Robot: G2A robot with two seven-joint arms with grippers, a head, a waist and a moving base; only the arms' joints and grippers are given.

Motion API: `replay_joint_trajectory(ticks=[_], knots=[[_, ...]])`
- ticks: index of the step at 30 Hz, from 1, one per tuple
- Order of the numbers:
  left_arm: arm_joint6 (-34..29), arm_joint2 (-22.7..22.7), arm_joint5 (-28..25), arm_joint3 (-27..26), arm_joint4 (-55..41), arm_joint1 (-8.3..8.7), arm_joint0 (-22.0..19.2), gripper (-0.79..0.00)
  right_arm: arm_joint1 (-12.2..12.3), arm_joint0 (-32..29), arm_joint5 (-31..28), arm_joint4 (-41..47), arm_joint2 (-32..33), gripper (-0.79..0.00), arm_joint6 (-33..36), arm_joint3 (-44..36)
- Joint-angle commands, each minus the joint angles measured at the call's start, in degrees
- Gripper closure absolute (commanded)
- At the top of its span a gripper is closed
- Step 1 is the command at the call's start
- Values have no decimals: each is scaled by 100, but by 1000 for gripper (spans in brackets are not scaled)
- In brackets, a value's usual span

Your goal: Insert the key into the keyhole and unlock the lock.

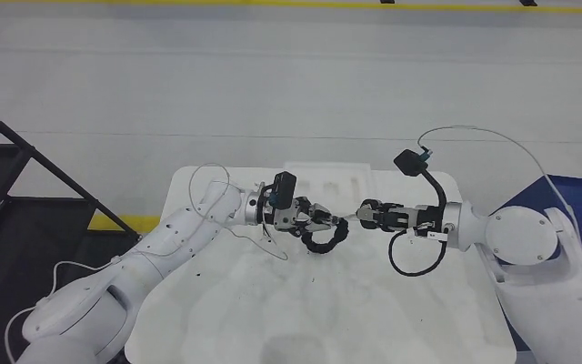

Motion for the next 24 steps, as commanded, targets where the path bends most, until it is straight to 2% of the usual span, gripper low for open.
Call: replay_joint_trajectory(ticks=[1,11,17,21,24], knots=[[0,0,0,1,5,1,0,0,0,0,2,2,1,0,-3,2],[0,0,0,1,5,1,0,0,0,0,2,2,1,0,-3,2],[-339,-189,277,77,-411,-4,280,0,21,-14,17,-255,-70,0,-76,-398],[-94,-235,516,-36,-349,-67,360,0,33,79,211,-557,-197,0,-92,-857],[280,-236,825,40,-144,-134,395,0,46,193,333,-1147,-412,0,-111,-1142]])
